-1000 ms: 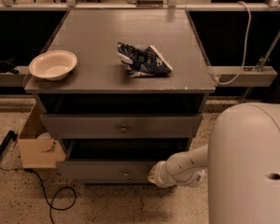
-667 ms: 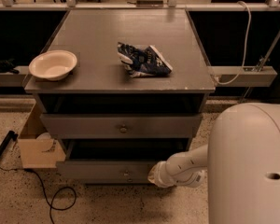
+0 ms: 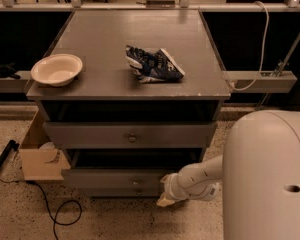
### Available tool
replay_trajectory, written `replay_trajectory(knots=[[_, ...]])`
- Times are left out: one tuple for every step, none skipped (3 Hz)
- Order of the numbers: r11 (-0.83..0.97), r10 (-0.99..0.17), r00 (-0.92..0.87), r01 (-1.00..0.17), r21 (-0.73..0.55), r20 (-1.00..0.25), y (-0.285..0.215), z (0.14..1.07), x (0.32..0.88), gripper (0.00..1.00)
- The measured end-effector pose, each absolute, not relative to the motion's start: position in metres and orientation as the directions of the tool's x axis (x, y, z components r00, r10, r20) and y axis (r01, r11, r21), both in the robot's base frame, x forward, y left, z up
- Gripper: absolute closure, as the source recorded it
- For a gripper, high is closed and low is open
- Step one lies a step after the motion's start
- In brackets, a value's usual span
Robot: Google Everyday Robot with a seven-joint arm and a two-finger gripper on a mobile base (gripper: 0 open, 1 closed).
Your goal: Close middle drawer
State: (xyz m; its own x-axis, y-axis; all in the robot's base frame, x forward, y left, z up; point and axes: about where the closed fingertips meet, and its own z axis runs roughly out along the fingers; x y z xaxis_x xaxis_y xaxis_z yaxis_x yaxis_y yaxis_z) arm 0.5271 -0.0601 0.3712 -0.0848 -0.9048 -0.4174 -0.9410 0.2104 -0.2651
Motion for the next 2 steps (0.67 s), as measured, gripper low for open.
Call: replay_trajectory(knots=[[0.21, -0.905, -0.085, -0.941, -0.265, -0.417, -0.06, 0.3712, 0.5271, 0.0], [0.21, -0.905, -0.085, -0.941, -0.265, -0.417, -0.06, 0.3712, 0.5271, 0.0]])
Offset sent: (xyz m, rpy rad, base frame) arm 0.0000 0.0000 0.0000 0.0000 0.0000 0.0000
